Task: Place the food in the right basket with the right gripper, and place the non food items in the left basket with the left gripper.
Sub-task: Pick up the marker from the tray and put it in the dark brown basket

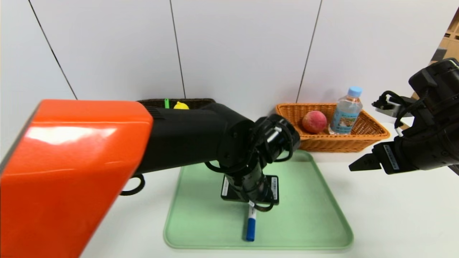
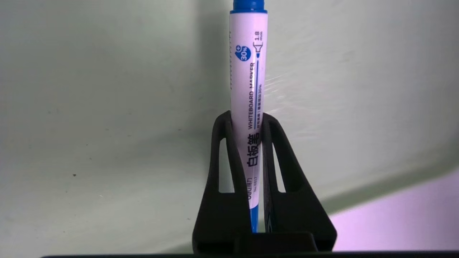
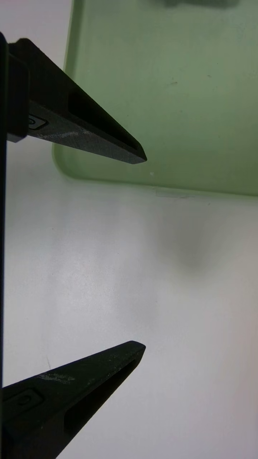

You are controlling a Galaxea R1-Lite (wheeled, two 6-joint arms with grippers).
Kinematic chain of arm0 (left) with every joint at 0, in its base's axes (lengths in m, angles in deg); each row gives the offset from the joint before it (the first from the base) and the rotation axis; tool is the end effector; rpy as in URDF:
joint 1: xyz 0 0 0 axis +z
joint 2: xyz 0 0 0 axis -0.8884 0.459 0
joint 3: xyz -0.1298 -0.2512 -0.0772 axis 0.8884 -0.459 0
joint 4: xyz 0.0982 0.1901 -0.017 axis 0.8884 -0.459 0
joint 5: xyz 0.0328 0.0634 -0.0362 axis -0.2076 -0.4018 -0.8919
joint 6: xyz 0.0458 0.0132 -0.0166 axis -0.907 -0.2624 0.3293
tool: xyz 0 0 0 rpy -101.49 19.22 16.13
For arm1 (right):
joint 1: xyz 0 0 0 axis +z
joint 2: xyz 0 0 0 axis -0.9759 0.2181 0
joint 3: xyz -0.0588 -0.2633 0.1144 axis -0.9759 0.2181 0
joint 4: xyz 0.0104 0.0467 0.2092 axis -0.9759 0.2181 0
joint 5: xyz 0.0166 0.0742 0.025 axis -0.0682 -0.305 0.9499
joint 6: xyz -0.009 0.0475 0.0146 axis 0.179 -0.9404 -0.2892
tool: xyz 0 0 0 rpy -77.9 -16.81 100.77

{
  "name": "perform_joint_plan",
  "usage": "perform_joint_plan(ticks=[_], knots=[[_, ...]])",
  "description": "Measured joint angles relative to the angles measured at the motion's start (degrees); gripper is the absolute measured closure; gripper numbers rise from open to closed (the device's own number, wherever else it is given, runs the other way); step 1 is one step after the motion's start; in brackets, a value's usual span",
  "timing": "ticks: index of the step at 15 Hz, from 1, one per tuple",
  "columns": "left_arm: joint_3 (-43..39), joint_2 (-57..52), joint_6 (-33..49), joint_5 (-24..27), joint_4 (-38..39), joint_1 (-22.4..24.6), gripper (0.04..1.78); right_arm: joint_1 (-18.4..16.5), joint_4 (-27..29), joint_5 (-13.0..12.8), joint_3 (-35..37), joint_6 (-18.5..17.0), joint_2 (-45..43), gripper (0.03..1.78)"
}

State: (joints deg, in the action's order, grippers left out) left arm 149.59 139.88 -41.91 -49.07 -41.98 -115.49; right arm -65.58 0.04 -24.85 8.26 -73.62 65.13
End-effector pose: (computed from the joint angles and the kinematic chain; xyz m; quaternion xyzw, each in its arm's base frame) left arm 0.2742 -0.3531 0.1487 -0.0487 0.5238 -0.1769 0.8319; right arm 0.2735 0.0549 0.1996 -0.0360 0.4614 0.0604 0.8844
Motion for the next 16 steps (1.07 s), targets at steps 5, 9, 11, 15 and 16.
perform_joint_plan(ticks=[5, 9, 11, 15, 16], knots=[[0.04, -12.20, 2.27, 1.07, 18.36, 8.08, 1.66, 0.00, -1.57, -0.13, 1.05, 0.00, -0.05, 0.10], [-0.46, -18.36, 5.61, -1.05, 21.14, 21.15, 1.66, 0.02, -3.23, -0.27, 1.90, -0.02, 0.12, 0.10], [-0.77, -18.93, 7.86, -1.27, 21.05, 28.11, 1.66, 0.02, -3.33, -0.24, 2.05, -0.05, 0.30, 0.10], [-0.91, -14.60, 11.67, -1.00, 19.82, 38.99, 1.66, 0.00, -3.50, -0.27, 2.13, -0.05, 0.78, 0.10], [-0.74, -13.20, 11.95, -0.94, 19.85, 40.72, 1.66, 0.00, -4.02, -0.24, 2.21, -0.02, 0.87, 0.10]])
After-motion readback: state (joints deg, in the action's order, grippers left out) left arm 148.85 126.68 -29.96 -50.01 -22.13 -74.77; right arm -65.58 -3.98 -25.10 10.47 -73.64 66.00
